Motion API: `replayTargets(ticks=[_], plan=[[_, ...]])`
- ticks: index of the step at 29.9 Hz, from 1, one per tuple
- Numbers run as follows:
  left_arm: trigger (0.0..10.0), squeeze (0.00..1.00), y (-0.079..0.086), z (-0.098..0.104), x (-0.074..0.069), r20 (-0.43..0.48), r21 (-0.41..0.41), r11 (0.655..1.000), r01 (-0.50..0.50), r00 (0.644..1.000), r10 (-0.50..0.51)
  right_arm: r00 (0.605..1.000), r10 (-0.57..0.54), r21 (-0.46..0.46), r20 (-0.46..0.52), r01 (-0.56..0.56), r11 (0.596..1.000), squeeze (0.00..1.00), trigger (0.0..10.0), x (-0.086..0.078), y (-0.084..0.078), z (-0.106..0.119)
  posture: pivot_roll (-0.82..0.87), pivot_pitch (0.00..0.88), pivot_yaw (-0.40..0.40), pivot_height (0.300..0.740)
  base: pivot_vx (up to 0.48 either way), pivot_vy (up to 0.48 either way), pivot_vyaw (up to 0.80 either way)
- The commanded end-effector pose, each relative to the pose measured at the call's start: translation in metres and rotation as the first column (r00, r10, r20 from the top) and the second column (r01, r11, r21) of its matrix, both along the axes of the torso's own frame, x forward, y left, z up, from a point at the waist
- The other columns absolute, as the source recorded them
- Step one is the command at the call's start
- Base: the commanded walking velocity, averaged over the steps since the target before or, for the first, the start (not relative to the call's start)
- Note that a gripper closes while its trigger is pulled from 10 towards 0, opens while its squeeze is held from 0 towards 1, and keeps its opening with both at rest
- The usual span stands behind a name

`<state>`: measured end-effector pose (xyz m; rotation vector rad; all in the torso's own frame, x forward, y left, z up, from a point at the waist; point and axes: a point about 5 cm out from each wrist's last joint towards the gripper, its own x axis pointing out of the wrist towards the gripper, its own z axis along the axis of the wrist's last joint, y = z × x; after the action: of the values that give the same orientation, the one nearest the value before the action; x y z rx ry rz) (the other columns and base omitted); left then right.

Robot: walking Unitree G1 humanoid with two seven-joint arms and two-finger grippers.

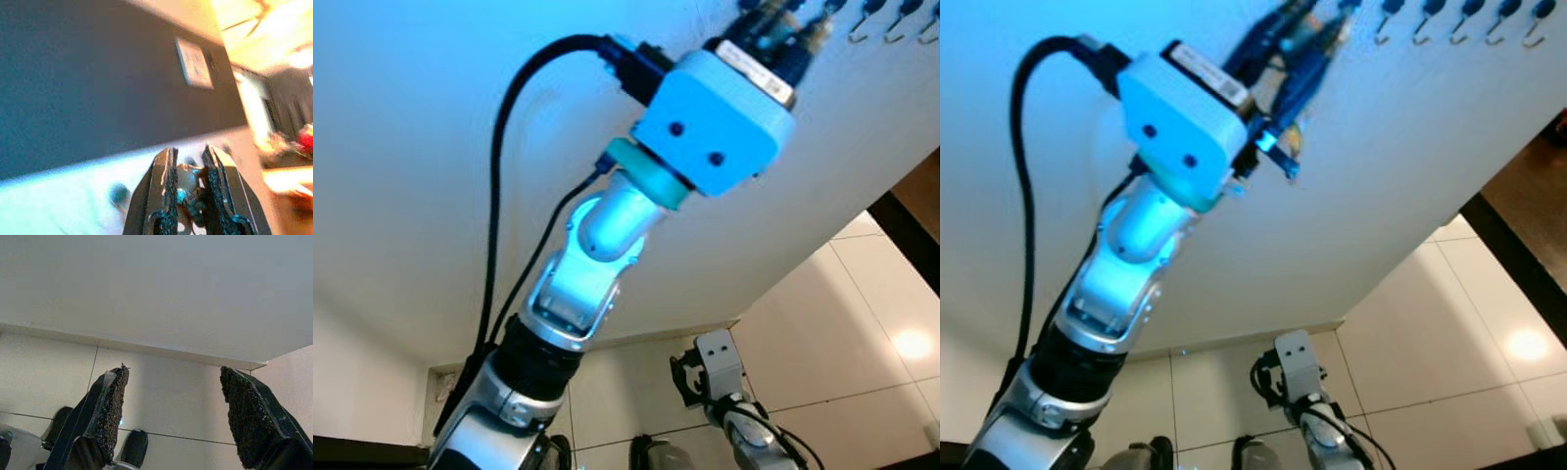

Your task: Hang keys on a hook

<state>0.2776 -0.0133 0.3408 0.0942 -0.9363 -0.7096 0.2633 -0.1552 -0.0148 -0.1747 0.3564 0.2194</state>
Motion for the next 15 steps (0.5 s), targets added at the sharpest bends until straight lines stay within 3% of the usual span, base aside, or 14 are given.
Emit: replayTargets(ticks=[1,5,9,15], plan=[[10.0,0.00,-0.011,0.003,0.000,-0.050,-0.018,0.997,0.068,0.996,-0.069,0.999,-0.018,0.002,-0.029,0.018,1.000,0.00,10.0,-0.006,-0.002,-0.006,-0.15,0.176,0.016,0.740,0.000,0.000,0.00],[10.0,0.00,-0.013,0.010,0.008,-0.065,-0.047,0.998,0.048,0.997,-0.051,1.000,-0.018,0.003,-0.025,0.018,1.000,0.00,10.0,-0.006,-0.001,-0.006,-0.16,0.181,0.022,0.740,0.000,0.000,0.00],[10.0,0.00,-0.010,0.024,0.022,-0.012,-0.075,0.995,-0.070,0.998,0.069,1.000,-0.021,0.010,-0.011,0.021,1.000,0.00,10.0,-0.007,0.001,-0.005,-0.18,0.193,0.033,0.740,0.000,0.000,0.00],[10.0,0.00,-0.004,0.039,0.027,0.036,-0.095,0.989,-0.112,0.993,0.116,1.000,-0.025,0.017,-0.011,0.025,1.000,0.00,10.0,-0.011,0.002,-0.008,-0.17,0.199,0.038,0.740,0.000,0.000,0.00]])
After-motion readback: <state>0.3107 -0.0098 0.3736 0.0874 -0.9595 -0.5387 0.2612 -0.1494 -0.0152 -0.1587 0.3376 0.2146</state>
